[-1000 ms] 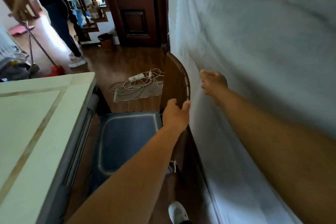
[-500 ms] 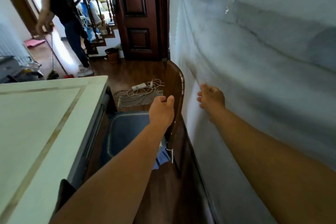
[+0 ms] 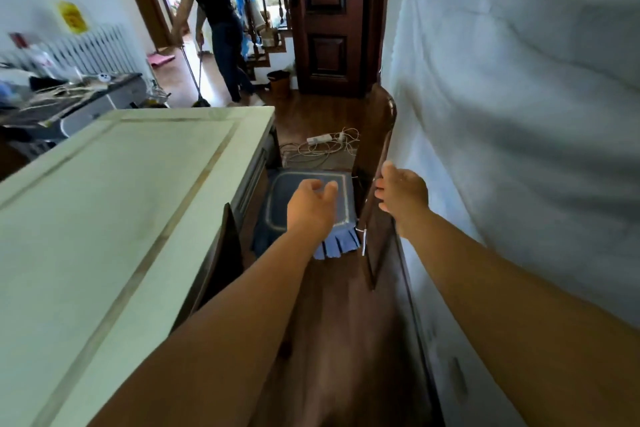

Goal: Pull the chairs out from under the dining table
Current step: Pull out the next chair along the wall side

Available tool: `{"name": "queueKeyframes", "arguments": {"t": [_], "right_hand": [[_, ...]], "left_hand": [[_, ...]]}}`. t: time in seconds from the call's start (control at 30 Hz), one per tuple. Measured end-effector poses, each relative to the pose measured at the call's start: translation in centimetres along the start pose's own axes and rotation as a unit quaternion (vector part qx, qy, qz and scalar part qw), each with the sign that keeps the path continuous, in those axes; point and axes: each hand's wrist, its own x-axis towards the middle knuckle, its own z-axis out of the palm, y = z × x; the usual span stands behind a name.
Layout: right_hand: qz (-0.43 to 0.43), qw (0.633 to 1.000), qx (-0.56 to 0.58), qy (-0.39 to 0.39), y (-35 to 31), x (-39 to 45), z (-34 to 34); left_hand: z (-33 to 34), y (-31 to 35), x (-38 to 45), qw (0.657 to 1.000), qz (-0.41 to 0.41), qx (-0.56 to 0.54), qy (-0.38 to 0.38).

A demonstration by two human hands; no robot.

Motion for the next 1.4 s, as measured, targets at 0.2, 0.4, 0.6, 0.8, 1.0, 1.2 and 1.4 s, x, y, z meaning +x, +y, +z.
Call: {"name": "queueKeyframes", "arguments": {"t": [0.2,0.4,0.6,0.8,1.0,1.2,1.4], "right_hand": [[0.023,0.998,0.029,-0.055,0.5,-5.1,5.1],[0.019,0.994,-0.026,-0.104,2.3,-10.4,11.8],[0.062,0.984,-0.076,-0.149,4.7,-15.3,18.9],[0.098,0.964,-0.152,-0.194,6.5,-17.9,23.2],[0.137,0.951,-0.175,-0.213,6.8,-18.3,24.9],[0.139,0.943,-0.219,-0.209,7.2,-17.8,25.1],[0.116,0.945,-0.221,-0.209,7.7,-17.1,24.0]], "left_hand": [[-6.0,-4.2,-3.0,0.997,-0.050,0.007,0.061],[-12.4,-10.8,-6.3,0.987,-0.099,0.058,0.114],[-16.3,-17.5,-10.0,0.980,-0.166,0.105,0.025],[-17.0,-20.4,-11.4,0.973,-0.173,0.112,-0.099],[-16.7,-20.7,-11.3,0.967,-0.146,0.164,-0.126],[-16.3,-20.7,-11.3,0.966,-0.134,0.192,-0.112],[-15.7,-19.7,-12.0,0.968,-0.133,0.181,-0.110]]}}
